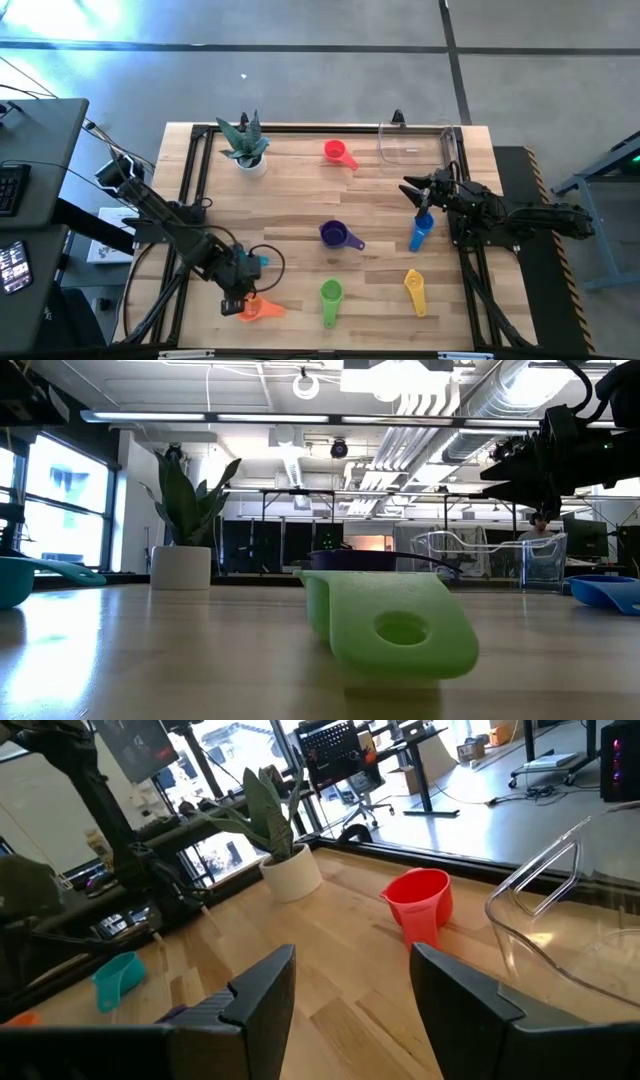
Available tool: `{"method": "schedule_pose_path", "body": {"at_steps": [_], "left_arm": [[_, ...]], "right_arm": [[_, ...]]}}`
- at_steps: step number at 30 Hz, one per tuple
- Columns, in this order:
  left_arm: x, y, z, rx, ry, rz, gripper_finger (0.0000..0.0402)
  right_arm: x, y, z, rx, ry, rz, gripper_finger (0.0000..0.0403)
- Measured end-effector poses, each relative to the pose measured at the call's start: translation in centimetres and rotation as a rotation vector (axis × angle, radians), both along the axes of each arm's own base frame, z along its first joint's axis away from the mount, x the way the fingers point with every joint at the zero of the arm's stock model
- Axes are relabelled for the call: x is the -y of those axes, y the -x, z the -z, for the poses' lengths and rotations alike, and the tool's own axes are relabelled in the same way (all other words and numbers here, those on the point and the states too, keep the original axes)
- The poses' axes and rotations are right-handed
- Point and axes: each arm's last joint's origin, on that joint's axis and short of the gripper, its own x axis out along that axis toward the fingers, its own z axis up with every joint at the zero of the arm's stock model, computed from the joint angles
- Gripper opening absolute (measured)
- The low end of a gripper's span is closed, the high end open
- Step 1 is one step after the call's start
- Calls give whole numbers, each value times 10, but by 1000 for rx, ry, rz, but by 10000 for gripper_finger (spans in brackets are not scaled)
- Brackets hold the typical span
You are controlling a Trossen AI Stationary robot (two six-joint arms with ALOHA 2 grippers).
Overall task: Nest measuring cups in basket
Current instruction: Stack the orange measuring cup on top of the violet measuring cup
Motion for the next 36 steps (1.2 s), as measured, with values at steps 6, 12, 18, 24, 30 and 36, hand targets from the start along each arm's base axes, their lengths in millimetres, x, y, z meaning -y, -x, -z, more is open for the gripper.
{"method": "schedule_pose_path", "body": {"at_steps": [6,12,18,24,30,36], "left_arm": [[7,-8,15,-28,-6,5,111],[10,-12,24,-54,-24,8,111],[12,-14,32,-71,-46,31,111],[14,-18,43,-98,-68,33,111],[16,-20,55,-134,-95,34,111],[17,-21,57,-137,-97,28,91]], "right_arm": [[0,0,0,-1,1,0,190],[0,0,0,-2,0,0,190],[0,0,0,-3,0,0,190],[0,0,0,-3,0,0,190],[0,0,0,-3,0,0,190],[0,0,0,-3,0,0,190]]}}
